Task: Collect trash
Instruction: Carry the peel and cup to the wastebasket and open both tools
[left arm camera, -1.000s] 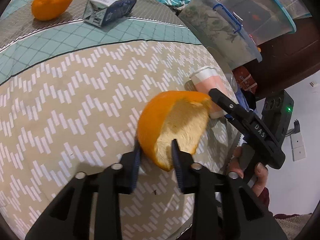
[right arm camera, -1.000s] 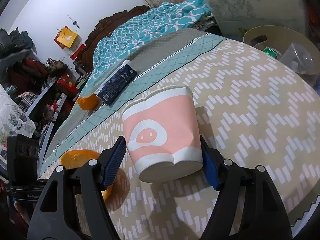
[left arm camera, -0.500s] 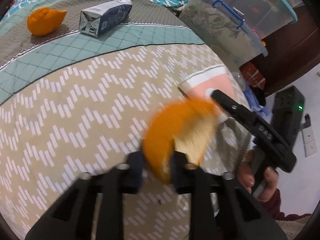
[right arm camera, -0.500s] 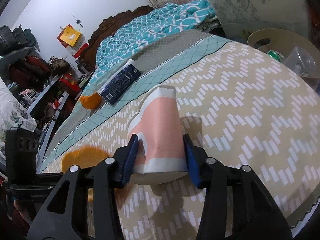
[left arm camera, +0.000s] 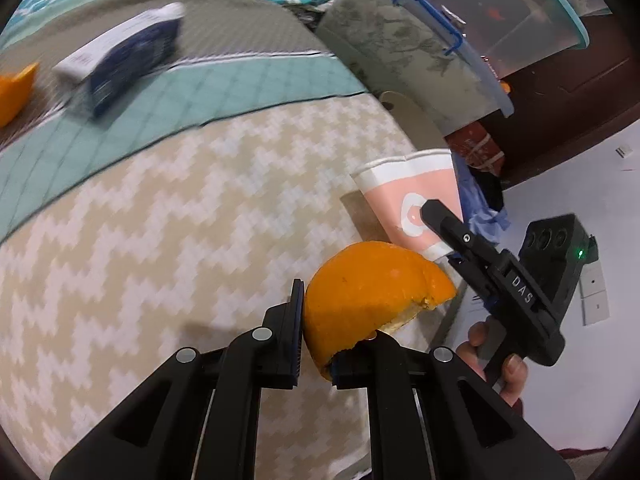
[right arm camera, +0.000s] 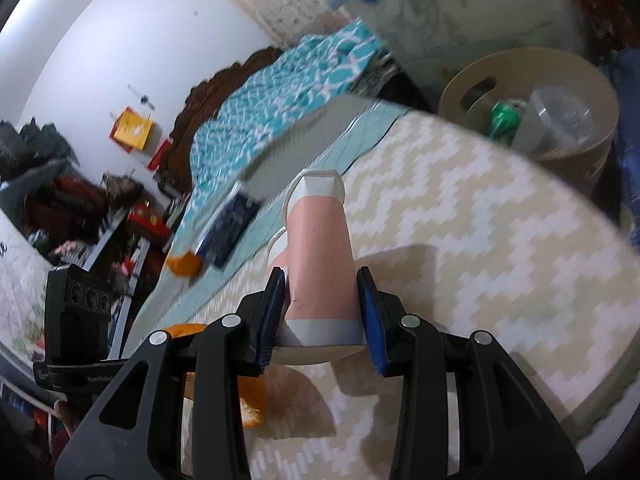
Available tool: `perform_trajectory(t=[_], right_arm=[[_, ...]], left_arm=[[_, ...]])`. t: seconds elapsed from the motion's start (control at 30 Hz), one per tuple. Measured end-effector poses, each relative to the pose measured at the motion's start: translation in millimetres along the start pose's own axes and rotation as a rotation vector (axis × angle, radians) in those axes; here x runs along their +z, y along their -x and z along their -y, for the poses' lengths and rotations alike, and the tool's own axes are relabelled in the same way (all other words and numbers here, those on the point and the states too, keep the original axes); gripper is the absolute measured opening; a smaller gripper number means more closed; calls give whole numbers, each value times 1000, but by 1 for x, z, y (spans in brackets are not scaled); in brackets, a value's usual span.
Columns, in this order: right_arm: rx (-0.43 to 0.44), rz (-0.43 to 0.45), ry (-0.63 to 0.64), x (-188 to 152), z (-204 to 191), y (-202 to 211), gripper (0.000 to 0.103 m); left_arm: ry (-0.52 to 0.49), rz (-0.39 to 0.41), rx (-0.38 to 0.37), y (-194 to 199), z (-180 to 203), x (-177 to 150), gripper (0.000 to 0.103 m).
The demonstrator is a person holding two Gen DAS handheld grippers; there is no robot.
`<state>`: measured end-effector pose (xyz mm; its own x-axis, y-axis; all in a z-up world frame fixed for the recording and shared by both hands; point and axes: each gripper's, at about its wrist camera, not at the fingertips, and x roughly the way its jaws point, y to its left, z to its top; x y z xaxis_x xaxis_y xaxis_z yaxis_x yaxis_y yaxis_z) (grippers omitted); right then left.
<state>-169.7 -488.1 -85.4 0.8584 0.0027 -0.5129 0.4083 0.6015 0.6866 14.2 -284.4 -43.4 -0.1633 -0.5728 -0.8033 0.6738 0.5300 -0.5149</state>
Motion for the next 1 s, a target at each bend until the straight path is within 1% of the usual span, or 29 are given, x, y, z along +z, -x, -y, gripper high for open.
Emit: perform_trajectory(t=[0.07, 0.17, 0.2, 0.27, 0.37, 0.4, 0.47, 0.6, 0.63, 0.67, 0.7, 0.73, 0.8, 0.87, 0.9, 0.97, 1.0], right_arm=[[-10, 30, -13, 12, 9, 6, 39], [-42, 103, -40, 40, 31, 20, 39], [-66, 143, -54, 55, 42, 26, 39], [-105, 190, -77, 76, 60, 33, 40], [-160, 237, -108, 107, 86, 37, 40], [-174, 242, -117, 114, 92, 36, 40], [-206, 244, -144, 129, 109, 32, 40], [-263, 225, -179, 148, 135, 20, 44], [-269, 222, -191, 149, 140, 17, 44], [-272, 218, -203, 150, 144, 17, 53], [-277, 221, -221, 153, 150, 16, 71], [-285, 238, -227, 153, 152, 19, 78], [-299, 271, -219, 152, 151, 24, 78], [-308, 309, -207, 148, 145, 29, 78], [-307, 327, -204, 145, 141, 32, 78], [-289, 341, -201, 139, 133, 34, 78], [-264, 340, -197, 133, 125, 33, 78]], left_arm=[[-17, -3, -7, -6, 11, 13, 9], [-62, -8, -18, -22, 37, 46, 9], [-73, -10, -22, -28, 45, 57, 9], [-88, -12, -30, -43, 62, 81, 9], [-103, -7, -33, -67, 86, 115, 9], [-103, -2, -37, -80, 97, 131, 9], [-102, -1, -49, -99, 110, 150, 9], [-103, 4, -55, -136, 131, 176, 10], [-98, 1, -56, -144, 134, 180, 13], [-89, -3, -53, -154, 136, 183, 17], [-82, -11, -52, -162, 138, 185, 29], [-79, -18, -47, -168, 139, 187, 37], [-77, -22, -40, -173, 139, 187, 40], [-80, -26, -72, -171, 138, 185, 40], [-82, -21, -75, -167, 136, 183, 40], [-86, -7, -84, -157, 132, 179, 40], [-87, 0, -94, -150, 130, 177, 41]])
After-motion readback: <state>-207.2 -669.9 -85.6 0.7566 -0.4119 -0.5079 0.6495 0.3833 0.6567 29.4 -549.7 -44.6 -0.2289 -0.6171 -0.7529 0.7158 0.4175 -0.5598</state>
